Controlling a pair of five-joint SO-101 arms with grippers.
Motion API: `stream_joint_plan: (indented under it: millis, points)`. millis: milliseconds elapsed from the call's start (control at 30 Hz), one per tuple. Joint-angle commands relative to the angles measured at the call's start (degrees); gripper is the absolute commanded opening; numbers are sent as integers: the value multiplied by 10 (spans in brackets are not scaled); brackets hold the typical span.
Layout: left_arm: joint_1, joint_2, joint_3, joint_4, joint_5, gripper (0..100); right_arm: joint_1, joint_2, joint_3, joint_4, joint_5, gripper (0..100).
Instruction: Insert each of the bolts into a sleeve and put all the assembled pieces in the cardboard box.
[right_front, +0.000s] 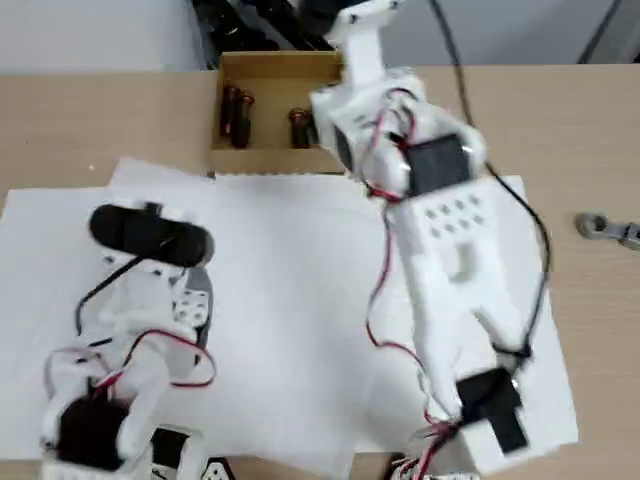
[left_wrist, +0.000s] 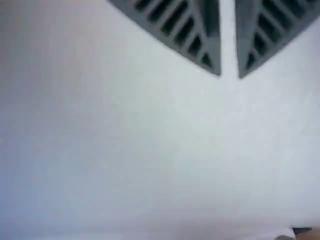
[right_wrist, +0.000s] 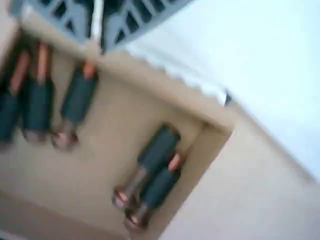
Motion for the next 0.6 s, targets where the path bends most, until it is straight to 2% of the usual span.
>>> stream_joint_plan:
  millis: [0, 200, 333, 567]
  points:
    - [-11, -6, 66, -72, -3, 5, 23, -95, -25, 83, 2, 5]
    - [-87, -6, 174, -158, -2, 5, 80, -179, -25, 220, 2, 6]
    - [-113, -5, 211, -165, -2, 5, 131, -218, 4, 241, 2, 6]
    - [-113, -5, 251, -175, -2, 5, 145, -388, 285, 211, 6, 6]
